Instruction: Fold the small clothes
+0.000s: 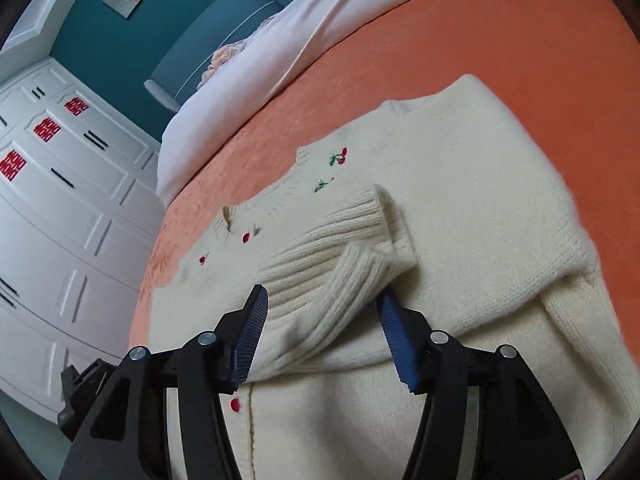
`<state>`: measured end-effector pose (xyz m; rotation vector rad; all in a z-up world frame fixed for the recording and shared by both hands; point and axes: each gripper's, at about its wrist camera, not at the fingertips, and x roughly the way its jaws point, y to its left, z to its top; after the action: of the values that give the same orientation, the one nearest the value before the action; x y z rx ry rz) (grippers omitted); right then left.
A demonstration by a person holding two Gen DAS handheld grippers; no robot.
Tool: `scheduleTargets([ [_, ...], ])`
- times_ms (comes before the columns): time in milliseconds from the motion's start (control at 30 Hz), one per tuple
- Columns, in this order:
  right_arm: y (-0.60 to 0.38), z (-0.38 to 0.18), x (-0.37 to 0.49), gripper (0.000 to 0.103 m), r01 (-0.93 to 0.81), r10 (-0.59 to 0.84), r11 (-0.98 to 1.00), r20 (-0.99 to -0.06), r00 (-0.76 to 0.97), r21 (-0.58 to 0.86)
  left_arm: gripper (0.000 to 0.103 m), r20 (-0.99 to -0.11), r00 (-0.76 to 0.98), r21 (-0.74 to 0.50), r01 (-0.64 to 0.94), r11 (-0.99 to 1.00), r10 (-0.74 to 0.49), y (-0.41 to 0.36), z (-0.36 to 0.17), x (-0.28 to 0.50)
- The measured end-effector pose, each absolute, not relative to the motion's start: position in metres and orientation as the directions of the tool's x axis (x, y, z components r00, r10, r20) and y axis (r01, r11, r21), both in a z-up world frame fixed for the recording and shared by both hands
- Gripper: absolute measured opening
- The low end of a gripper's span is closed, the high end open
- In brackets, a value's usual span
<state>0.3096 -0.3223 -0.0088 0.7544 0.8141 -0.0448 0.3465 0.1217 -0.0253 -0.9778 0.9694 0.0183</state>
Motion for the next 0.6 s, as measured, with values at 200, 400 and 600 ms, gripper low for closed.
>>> scheduleTargets([
  [200, -0.305, 0.086, 0.315, 0.011, 0.044, 0.299, 0.785, -0.439, 0.847, 0.618, 0.009, -0.588, 0.733, -0.721, -0.284, 0.632, -0.341, 0.126, 0.024, 0.342],
  [400, -0.321, 0.02, 0.347, 0.01, 0.232, 0.227, 0.831, -0.689, 0.688, 0.505, 0.009, -0.729, 0.612, -0.607, -0.369, 0.704, -0.308, 0.11, -0.026, 0.348],
  [600, -0.325, 0.043, 0.316, 0.01, 0.148, 0.242, 0.802, -0.541, 0.805, 0.579, 0.01, -0.742, 0.605, -0.568, -0.338, 0.75, -0.289, 0.107, -0.028, 0.35],
])
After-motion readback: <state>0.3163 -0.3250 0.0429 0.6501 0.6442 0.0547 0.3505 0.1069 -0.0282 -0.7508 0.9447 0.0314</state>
